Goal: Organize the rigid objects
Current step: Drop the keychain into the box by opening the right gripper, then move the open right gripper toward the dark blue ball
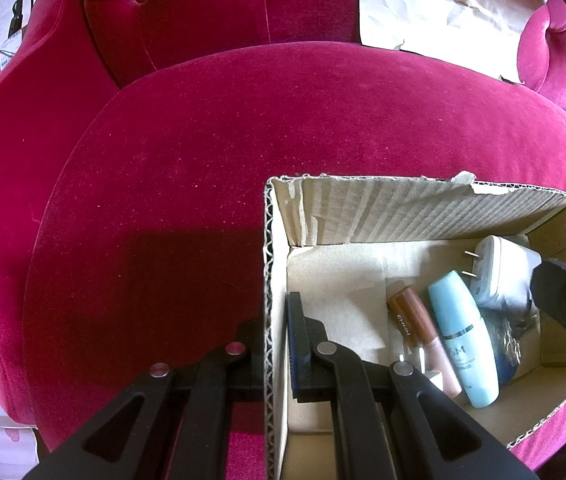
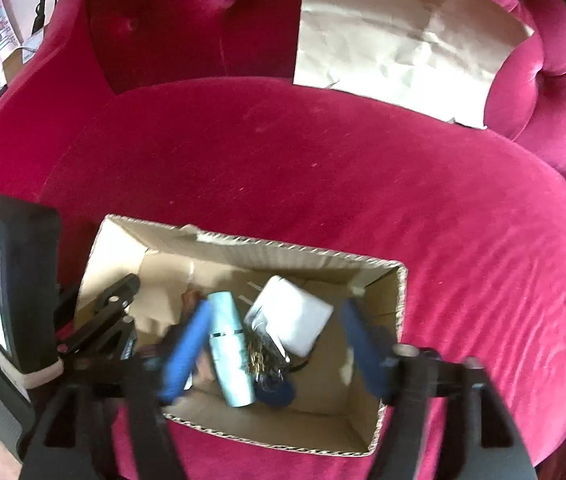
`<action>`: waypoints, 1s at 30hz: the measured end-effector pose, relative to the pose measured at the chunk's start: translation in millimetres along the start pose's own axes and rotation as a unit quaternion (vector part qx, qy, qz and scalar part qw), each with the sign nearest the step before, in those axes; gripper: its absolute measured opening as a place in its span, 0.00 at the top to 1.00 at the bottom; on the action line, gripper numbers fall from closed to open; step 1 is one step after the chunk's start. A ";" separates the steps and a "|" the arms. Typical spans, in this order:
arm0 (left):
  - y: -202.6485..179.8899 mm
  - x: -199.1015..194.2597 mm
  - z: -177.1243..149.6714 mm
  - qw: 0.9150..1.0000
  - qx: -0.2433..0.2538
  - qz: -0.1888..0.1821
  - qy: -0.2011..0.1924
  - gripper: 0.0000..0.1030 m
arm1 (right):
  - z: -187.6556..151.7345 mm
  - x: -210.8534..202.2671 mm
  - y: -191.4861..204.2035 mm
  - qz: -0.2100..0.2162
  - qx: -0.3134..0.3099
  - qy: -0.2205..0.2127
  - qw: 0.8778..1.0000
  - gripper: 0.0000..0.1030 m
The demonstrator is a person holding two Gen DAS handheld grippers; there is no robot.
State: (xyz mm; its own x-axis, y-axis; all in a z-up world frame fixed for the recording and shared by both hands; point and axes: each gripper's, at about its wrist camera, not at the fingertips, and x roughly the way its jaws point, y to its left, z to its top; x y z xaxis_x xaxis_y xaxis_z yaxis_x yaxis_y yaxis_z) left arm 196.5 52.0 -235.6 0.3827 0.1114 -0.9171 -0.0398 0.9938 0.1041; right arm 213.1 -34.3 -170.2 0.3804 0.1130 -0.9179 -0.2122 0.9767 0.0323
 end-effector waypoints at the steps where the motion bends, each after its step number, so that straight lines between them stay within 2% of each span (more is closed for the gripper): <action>1: -0.1 0.1 -0.2 1.000 0.000 0.000 0.000 0.95 | 0.2 0.0 -0.6 -0.006 -0.001 0.000 1.000 0.10; 2: -0.2 0.2 -0.2 1.000 0.000 0.001 0.000 0.95 | 0.5 0.5 -1.2 -0.013 -0.002 0.002 1.000 0.02; 3: -0.2 0.2 -0.3 1.000 0.001 0.001 0.000 0.95 | 0.6 1.3 -1.9 -0.019 -0.003 0.005 1.000 0.00; 7: -1.1 0.4 -0.4 1.000 0.001 0.001 0.000 0.95 | -0.6 1.7 -4.5 -0.031 -0.009 0.008 0.999 0.00; 16: -1.2 0.4 -0.5 1.000 0.000 0.001 0.000 0.95 | 1.5 -1.6 -14.9 -0.026 -0.002 0.008 1.000 0.00; 30: -1.3 0.3 -0.6 1.000 0.000 0.000 0.000 0.95 | 1.3 -26.1 -62.3 -0.037 0.015 0.002 0.999 0.00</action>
State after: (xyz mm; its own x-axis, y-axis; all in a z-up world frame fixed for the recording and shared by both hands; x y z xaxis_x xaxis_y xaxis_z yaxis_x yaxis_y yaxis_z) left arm 196.2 50.8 -236.2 0.3832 0.1122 -0.9168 -0.0394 0.9937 0.1052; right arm 217.6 -98.0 -147.7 0.3907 0.0398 -0.9197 -0.1560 0.9875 -0.0235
